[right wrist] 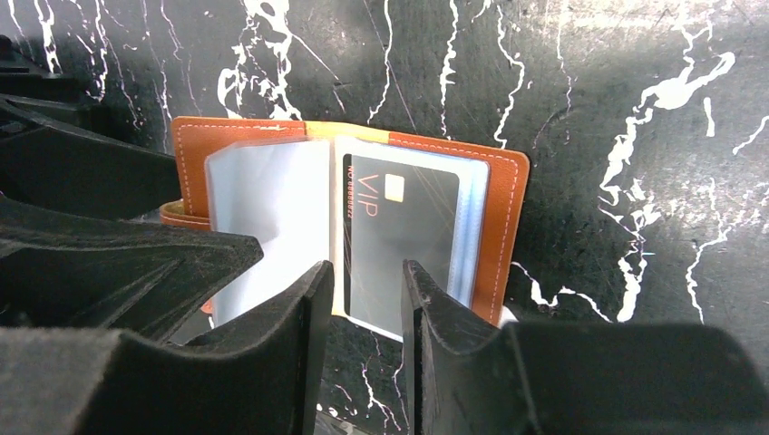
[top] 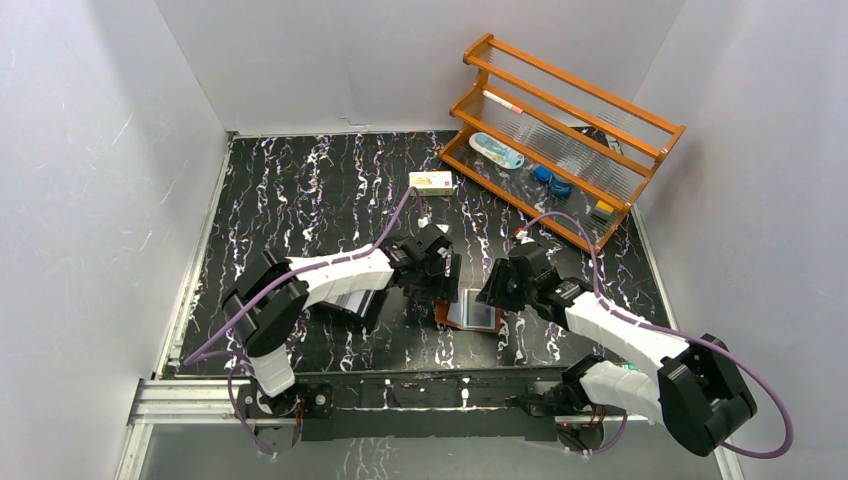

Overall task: Put the credit cards into the card holder
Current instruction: Turn over the card slot in the card holder.

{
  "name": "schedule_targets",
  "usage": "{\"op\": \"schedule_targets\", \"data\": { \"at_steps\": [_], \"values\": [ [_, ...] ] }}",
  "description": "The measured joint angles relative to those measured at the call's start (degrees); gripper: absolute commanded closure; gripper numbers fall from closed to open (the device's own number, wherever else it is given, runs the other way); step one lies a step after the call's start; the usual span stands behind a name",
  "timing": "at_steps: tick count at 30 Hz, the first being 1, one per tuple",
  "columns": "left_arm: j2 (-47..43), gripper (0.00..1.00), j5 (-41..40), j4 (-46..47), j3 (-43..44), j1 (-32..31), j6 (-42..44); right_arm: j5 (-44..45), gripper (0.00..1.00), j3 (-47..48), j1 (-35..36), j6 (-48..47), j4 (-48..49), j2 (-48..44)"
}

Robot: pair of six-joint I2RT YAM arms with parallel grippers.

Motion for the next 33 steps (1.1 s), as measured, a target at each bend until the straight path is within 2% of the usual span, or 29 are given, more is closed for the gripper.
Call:
{"op": "schedule_targets", "data": {
  "at_steps": [4,5,9,12,15,33],
  "values": [
    [1.0,0.31,-0.2,-1.6,0.0,0.0,0.4,0.0,0.61,-1.1,0.0,-0.5,0.2,0.1],
    [1.0,0.36,-0.1,-1.4,0.0,0.1,0.5,-0.1,0.61,-1.6,0.0,-0.6,0.3,0.1],
    [1.0,0.72,2.1,1.9,-1.0,0.6,-0.1,-0.1,0.6,-2.5,0.0,-0.9,0.4,0.4],
    [1.0,0.85,2.9,2.9,-2.0,1.0,-0.6,0.0,0.58,-2.5,0.0,-1.2,0.3,0.3],
    [1.0,0.94,3.2,3.4,-2.3,1.2,-0.9,0.4,0.56,-2.5,0.0,-1.6,0.2,-0.4],
    [1.0,0.98,4.5,4.2,-2.8,1.6,-2.6,-1.2,0.53,-2.6,-0.1,-1.3,1.1,1.9]
  ]
}}
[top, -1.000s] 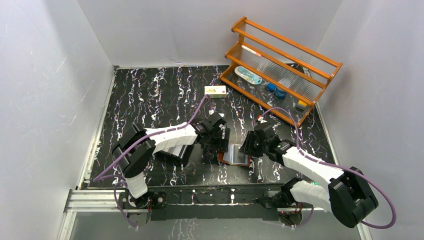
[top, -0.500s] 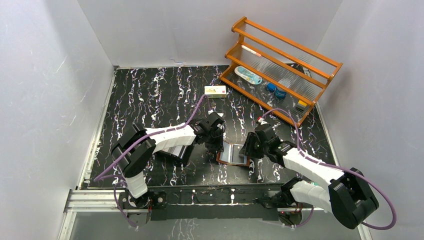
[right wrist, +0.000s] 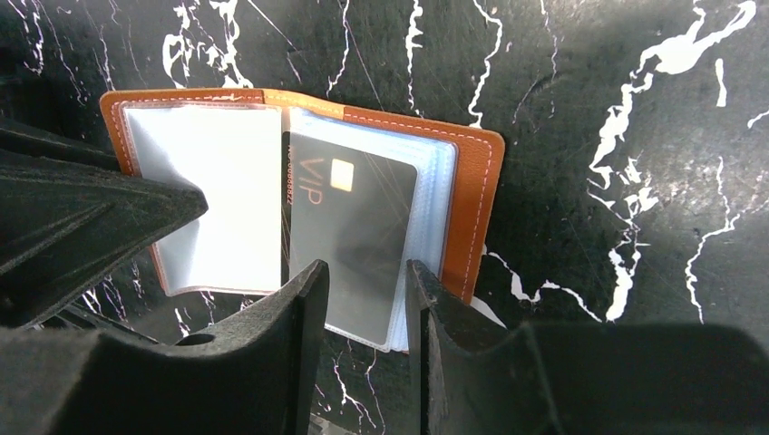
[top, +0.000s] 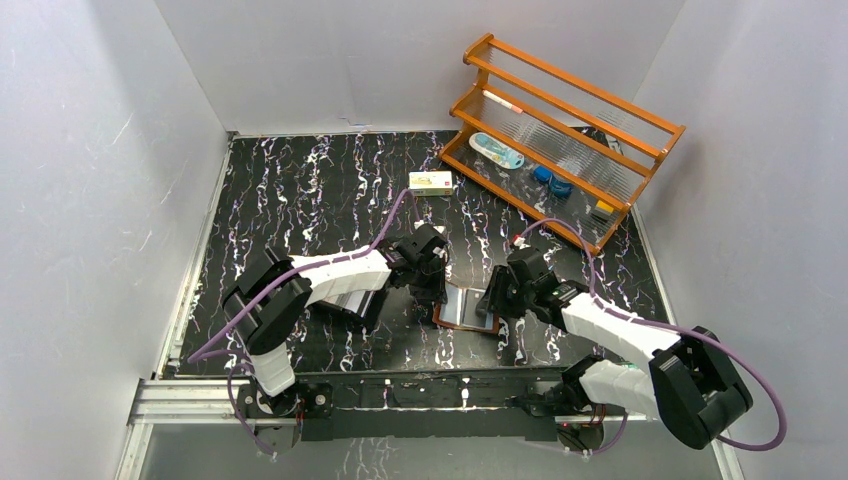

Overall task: Put the credit cards into the card holder
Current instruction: Turn over the card slot in the card holder.

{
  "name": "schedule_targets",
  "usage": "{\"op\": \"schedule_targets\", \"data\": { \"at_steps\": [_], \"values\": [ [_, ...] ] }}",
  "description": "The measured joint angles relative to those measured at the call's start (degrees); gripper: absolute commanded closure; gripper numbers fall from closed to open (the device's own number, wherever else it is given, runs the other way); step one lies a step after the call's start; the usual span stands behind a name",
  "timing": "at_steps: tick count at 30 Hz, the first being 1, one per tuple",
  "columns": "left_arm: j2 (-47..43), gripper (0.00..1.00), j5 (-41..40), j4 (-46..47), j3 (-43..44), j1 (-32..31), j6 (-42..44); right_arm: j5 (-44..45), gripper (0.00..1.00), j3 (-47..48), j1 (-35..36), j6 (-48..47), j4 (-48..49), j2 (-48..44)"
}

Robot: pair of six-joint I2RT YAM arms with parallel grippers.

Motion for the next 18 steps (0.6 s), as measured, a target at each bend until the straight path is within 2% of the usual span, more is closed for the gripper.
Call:
{"op": "schedule_targets", "data": {
  "at_steps": [8,18],
  "values": [
    [0.0,0.99,0.2,0.3,-0.1,0.2,-0.4,-1.4,0.48,0.0,-0.3,1.1,2.7,0.9],
    [0.3,0.99,1.2,1.1,-0.9,0.2,-0.9,-7.5,0.49,-4.6,-0.4,6.8,14.6,-1.1]
  ]
}}
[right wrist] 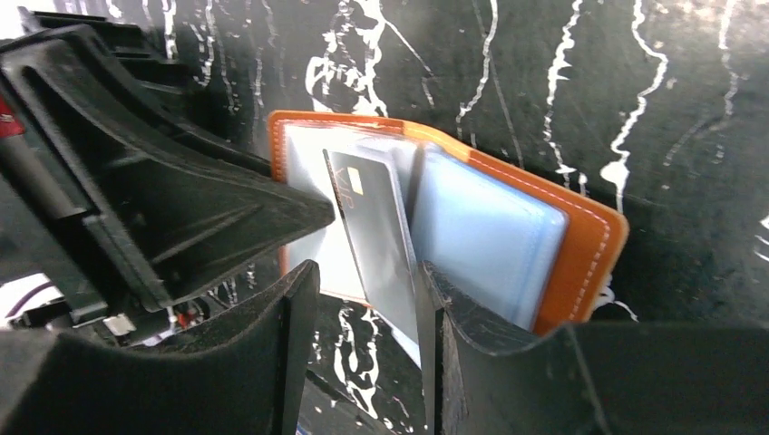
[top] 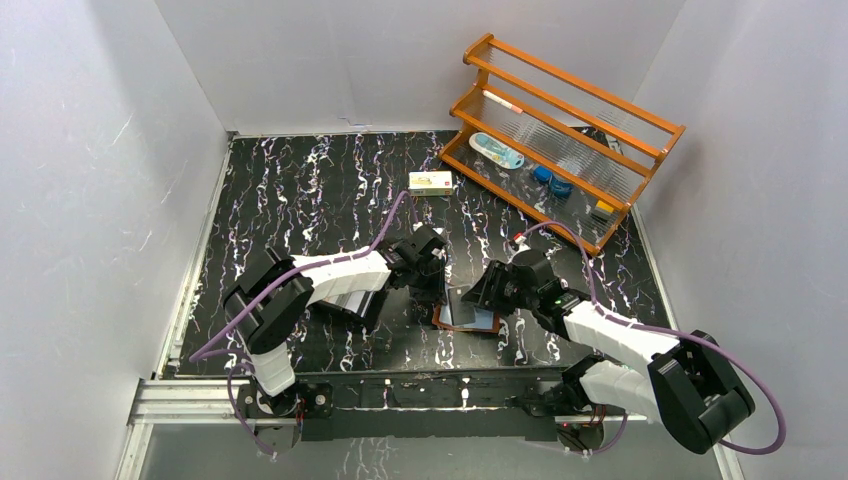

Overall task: Put the credit cards into the card holder
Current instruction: Turn over the card slot in the card holder.

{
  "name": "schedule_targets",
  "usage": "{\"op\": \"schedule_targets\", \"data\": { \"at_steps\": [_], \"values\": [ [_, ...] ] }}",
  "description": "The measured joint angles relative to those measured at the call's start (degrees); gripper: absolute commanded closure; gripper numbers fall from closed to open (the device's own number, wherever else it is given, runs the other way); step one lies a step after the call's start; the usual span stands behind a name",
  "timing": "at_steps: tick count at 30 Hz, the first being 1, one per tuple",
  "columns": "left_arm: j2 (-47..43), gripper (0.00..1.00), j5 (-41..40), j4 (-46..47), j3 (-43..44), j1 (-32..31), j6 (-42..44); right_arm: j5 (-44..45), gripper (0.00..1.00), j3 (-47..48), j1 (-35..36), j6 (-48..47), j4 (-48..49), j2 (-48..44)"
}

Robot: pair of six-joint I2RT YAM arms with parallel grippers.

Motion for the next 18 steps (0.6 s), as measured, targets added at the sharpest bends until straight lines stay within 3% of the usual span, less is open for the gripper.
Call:
{"op": "schedule_targets", "data": {
  "at_steps": [18],
  "values": [
    [0.9,0.99,0.0,0.8,-0.2,0.0,-1.0,-6.6,0.48,-0.2,0.0,4.3,5.2,-2.3]
  ]
}}
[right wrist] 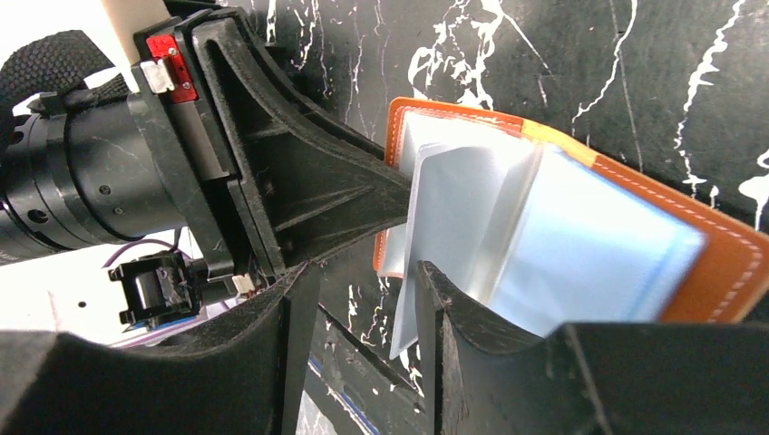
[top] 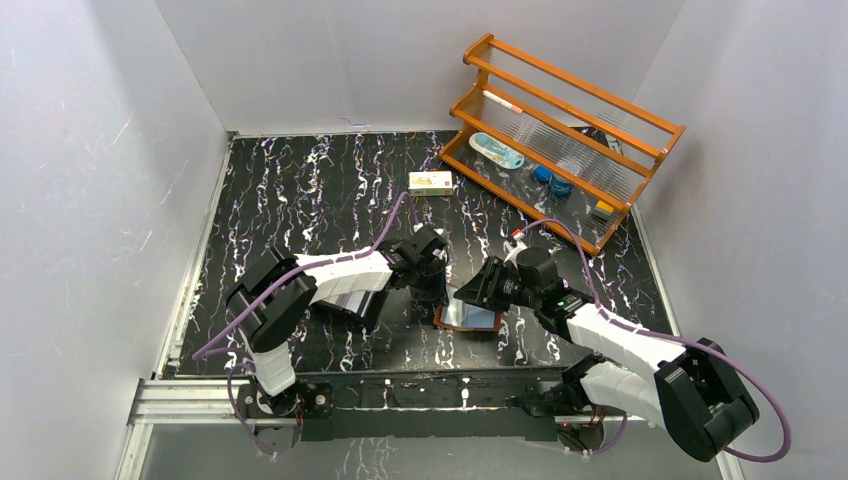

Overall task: Put the credit cards into the card holder
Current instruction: Turn over the card slot in the card holder, then pick up the credit card from the storage box.

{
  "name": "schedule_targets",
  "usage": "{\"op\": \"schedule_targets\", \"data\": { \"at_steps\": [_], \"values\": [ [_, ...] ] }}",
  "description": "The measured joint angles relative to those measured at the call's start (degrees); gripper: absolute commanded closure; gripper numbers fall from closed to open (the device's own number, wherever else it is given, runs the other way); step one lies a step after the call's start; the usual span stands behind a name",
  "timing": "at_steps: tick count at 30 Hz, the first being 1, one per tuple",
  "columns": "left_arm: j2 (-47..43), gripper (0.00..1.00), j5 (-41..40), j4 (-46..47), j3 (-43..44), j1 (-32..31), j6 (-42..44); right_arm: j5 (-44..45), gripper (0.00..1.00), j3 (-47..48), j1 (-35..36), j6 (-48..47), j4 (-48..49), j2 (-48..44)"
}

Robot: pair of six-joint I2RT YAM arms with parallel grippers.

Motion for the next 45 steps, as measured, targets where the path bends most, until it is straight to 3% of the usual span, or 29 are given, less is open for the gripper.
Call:
{"op": "schedule_targets", "data": {
  "at_steps": [4,12,22,27,37,45],
  "values": [
    [0.0,0.98,0.0,0.3,0.0,0.0,-0.4,-0.9,0.48,0.0,0.0,0.4,0.6,-0.1],
    [-0.1,0.86,0.4,2.4,-1.7,0.0,-3.1,-1.7,0.51,0.0,0.0,1.1,1.9,2.1],
    [-3.6,0.61,-0.3,2.0,-4.4,0.0,-6.1,-1.7,0.6,0.1,0.0,1.0,3.0,5.7],
    [-8.2,0.56,-3.6,-0.5,-4.3,0.0,-5.7,0.1,0.64,0.5,0.0,-0.5,-0.3,4.9],
    [-13.8,0.51,-11.7,-10.8,1.4,0.0,0.3,4.2,0.65,4.0,0.0,-5.4,-9.0,2.4],
    [-21.5,0.45,-28.7,-28.4,7.8,0.2,10.3,5.0,0.65,6.2,0.0,-8.2,-13.6,1.0]
  ]
}}
